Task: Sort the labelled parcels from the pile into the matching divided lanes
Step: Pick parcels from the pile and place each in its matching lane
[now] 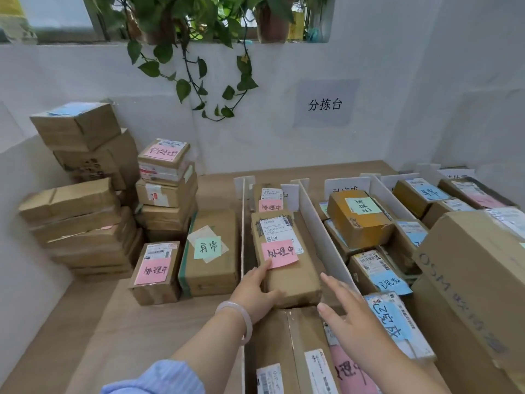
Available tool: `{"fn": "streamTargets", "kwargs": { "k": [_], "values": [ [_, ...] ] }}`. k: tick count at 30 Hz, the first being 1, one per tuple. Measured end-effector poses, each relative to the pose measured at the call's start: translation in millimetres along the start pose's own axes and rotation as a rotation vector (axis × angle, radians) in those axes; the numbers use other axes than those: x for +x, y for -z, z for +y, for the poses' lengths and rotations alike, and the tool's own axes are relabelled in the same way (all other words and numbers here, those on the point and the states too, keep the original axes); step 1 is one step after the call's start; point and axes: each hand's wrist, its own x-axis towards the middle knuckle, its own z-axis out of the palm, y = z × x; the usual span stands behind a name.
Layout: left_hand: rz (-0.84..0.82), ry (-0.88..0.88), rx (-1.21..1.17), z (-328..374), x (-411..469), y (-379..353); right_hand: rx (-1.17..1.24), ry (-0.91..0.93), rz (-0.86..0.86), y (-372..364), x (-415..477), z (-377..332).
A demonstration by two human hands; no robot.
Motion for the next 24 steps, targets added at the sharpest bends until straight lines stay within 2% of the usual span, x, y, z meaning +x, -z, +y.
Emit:
{"fn": "streamTargets", "kwargs": {
  "k": [3, 8, 13, 19, 24],
  "values": [
    [0.047, -0.034, 0.042, -1.2, -21.2, 11.3, -0.068, 0.048, -0.008, -3.7, -7.0, -16.3],
    [0.247, -0.114, 0.175, -26.3, -70.3, 35.4, -0.167, 0.176, -0.040, -25.9, -16.5, -44.7],
    [0.428, -0.092, 0.247, -61.4, -120.3, 67.3, -0.238, 0.281, -0.152, -66.3, -28.8, -79.9],
    [0.581, -0.056, 0.230, -101.0, -146.2, 151.7, -0.244, 0.403, -0.173, -116.4, -25.1, -134.4],
    [0.619, -0.013, 0.211, -133.6, -145.8, 231.9, -0.260, 0.382, -0.203, -167.2, -3.3, -190.0]
  ]
}}
